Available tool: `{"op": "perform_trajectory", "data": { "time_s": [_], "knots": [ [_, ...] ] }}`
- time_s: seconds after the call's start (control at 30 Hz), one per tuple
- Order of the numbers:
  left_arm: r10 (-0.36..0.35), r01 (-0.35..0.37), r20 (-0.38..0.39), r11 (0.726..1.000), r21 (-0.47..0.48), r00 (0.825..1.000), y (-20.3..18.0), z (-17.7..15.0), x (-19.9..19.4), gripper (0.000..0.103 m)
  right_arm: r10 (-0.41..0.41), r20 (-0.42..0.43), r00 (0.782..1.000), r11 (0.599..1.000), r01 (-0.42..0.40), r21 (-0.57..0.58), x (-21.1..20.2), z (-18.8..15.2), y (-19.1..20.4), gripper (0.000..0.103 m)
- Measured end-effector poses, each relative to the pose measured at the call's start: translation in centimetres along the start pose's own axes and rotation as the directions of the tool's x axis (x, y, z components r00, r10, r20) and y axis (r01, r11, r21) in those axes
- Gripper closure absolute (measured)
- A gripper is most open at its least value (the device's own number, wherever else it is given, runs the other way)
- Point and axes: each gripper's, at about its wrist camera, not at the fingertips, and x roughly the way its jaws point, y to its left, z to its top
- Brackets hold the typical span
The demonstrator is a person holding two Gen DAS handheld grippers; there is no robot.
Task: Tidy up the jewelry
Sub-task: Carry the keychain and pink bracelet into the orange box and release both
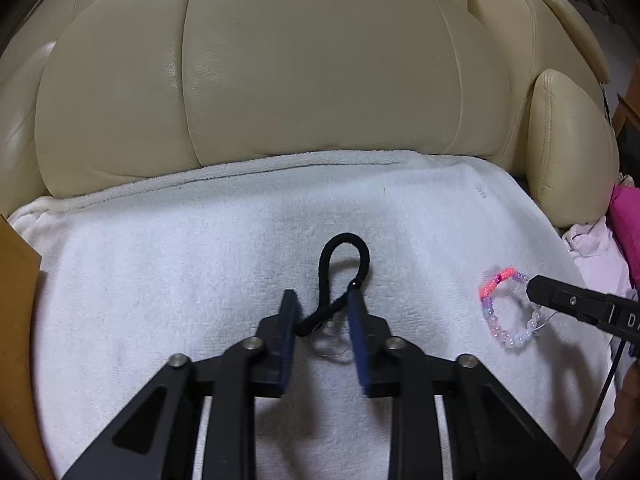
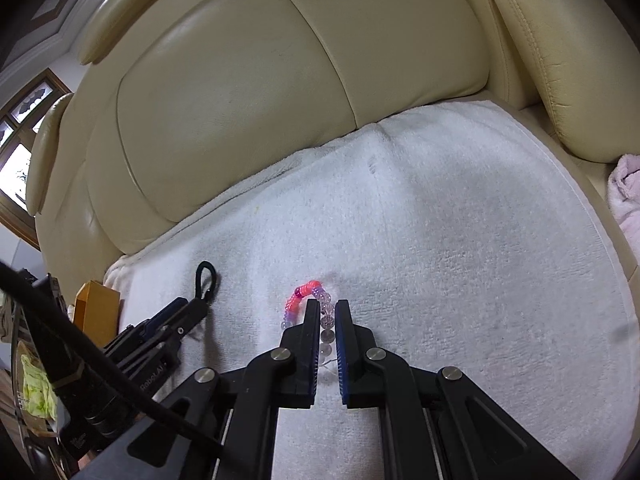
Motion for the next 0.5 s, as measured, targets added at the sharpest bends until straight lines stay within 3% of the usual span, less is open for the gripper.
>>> {"op": "perform_trajectory", "data": {
  "time_s": [0.03, 0.07, 0.27, 0.37, 0.47, 0.5],
  "knots": [
    [-0.008, 0.008, 0.002, 1.0, 0.005, 1.0, 0.0, -0.1, -0.1, 0.082, -0.002, -0.002, 1.0, 1.0, 0.002, 0.001, 0.1, 0.0, 0.0, 0.095],
    [-0.013, 0.013, 0.0, 1.0, 0.007, 1.0, 0.0, -0.2, -0.2, 0.091, -0.005, -0.005, 1.0, 1.0, 0.005, 0.001, 0.2, 0.0, -0.1, 0.094],
    [-0.014, 0.014, -0.002, 0.999, 0.043, 1.0, -0.3, -1.6, -2.2, 0.092, -0.027, -0.028, 0.999, 1.0, 0.027, 0.01, 0.8, -0.1, -0.2, 0.092],
    [-0.021, 0.021, 0.006, 0.998, 0.054, 1.0, -0.2, -2.2, -3.5, 0.092, -0.051, -0.041, 0.998, 0.999, 0.05, -0.018, 1.5, -0.3, 0.3, 0.084],
    [-0.022, 0.021, 0.023, 0.998, 0.051, 0.999, 0.0, -2.6, -5.3, 0.092, -0.092, -0.017, 0.996, 0.992, 0.09, -0.085, 1.6, -0.6, 1.3, 0.086],
    [-0.023, 0.022, 0.029, 0.999, 0.045, 0.999, 0.2, -2.7, -5.9, 0.092, -0.106, -0.011, 0.994, 0.989, 0.104, -0.103, 1.5, -0.7, 1.7, 0.095]
  ]
}}
